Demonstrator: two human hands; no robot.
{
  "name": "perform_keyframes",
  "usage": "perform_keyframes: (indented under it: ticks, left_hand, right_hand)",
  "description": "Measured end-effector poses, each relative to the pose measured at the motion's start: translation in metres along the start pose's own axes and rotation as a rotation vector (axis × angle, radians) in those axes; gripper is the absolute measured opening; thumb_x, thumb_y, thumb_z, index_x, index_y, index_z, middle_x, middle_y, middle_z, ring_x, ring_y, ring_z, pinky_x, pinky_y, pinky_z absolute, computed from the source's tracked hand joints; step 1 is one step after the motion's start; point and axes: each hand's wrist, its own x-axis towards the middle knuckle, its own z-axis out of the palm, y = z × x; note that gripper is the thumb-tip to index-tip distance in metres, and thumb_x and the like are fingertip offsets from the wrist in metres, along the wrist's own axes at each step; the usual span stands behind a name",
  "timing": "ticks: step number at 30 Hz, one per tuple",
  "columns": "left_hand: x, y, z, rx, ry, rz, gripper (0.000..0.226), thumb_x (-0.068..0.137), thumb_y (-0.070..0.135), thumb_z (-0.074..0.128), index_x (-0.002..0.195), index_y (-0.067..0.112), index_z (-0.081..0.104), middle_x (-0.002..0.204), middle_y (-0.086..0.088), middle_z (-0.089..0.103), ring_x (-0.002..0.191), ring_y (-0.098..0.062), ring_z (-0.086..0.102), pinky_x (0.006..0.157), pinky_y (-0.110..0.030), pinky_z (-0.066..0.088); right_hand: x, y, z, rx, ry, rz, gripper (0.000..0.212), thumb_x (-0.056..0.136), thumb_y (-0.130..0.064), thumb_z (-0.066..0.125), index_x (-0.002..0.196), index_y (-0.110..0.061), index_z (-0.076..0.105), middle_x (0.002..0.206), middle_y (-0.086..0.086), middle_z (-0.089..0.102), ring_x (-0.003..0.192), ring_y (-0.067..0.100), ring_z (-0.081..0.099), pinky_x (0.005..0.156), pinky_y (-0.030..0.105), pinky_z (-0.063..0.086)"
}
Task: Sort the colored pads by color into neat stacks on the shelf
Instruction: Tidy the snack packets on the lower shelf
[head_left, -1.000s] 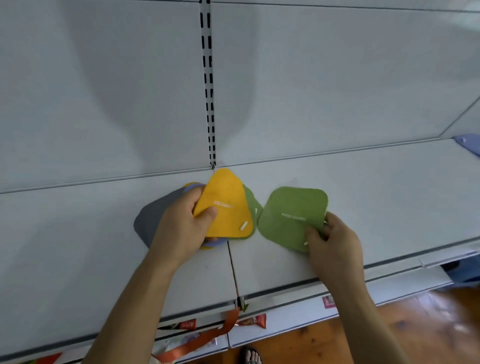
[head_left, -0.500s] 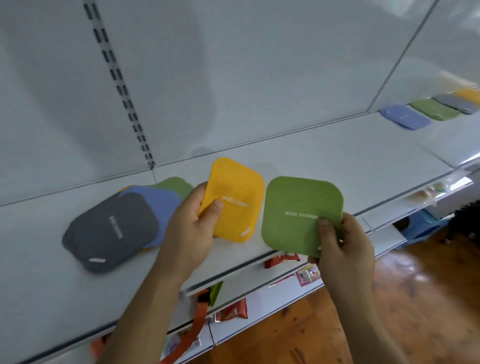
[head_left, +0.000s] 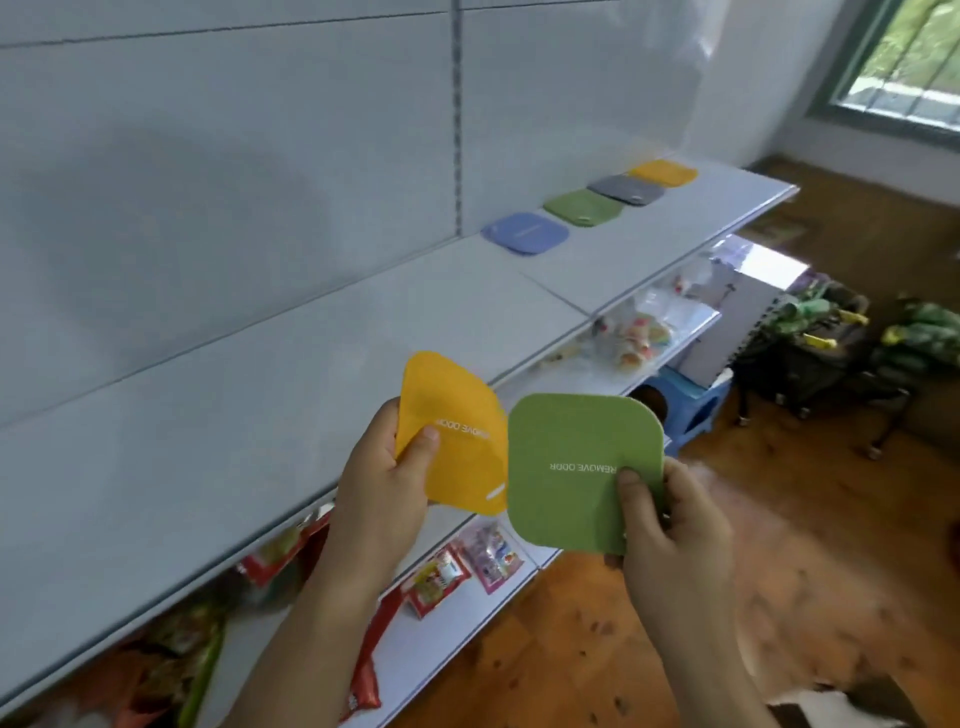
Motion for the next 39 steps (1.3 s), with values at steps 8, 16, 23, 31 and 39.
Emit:
perform_keyframes:
  ticks: [8,16,23,31,39]
  left_hand:
    - [0.062,0.013,0.115,-0.045,-0.162,-0.025,0.025,0.108,0.024,0.054,0.118,0.042,0.067,0.112,0.013,0.076,0.104,-0.018,0.073,0.086,-0.050,0.061]
    - [0.163,0.033,0.217,-0.186,-0.177,-0.022,0.030,0.093,0.036,0.056,0.119,0.045,0.069,0.116,0.011,0.076,0.110,-0.021,0.072,0.095,-0.060,0.058]
    - [0.242,0.051,0.251,-0.223,-0.092,0.000,0.031,0.103,0.026,0.058,0.117,0.052,0.069,0.119,0.017,0.075,0.114,-0.018,0.071,0.095,-0.053,0.058]
    - [0.300,0.043,0.275,-0.264,0.206,-0.102,0.036,0.101,0.016,0.059,0.122,0.043,0.072,0.121,0.012,0.076,0.116,-0.020,0.070,0.104,-0.061,0.053]
    - [0.325,0.055,0.328,-0.287,0.528,-0.150,0.035,0.085,0.026,0.060,0.112,0.040,0.076,0.115,0.009,0.079,0.113,-0.019,0.071,0.108,-0.058,0.050]
  right_hand:
    - [0.082,0.036,-0.058,0.079,0.107,0.094,0.017,0.105,-0.019,0.059,0.097,-0.029,0.071,0.074,-0.006,0.068,0.059,0.012,0.062,0.047,0.030,0.055]
    - [0.208,0.045,-0.076,-0.021,0.172,0.097,0.015,0.105,-0.025,0.060,0.098,-0.032,0.071,0.070,-0.003,0.065,0.062,0.022,0.062,0.054,0.053,0.059]
    - [0.310,0.039,-0.061,0.006,0.143,0.084,0.015,0.105,-0.025,0.060,0.096,-0.029,0.071,0.077,0.002,0.068,0.073,0.033,0.067,0.055,0.054,0.061]
    - [0.442,0.043,-0.028,0.053,-0.045,0.053,0.018,0.105,-0.022,0.059,0.092,-0.029,0.069,0.068,-0.006,0.063,0.055,0.009,0.060,0.047,0.033,0.058]
    - [0.567,0.050,0.009,-0.025,-0.368,-0.029,0.013,0.104,-0.025,0.058,0.093,-0.025,0.066,0.071,0.002,0.065,0.058,0.018,0.063,0.049,0.046,0.058]
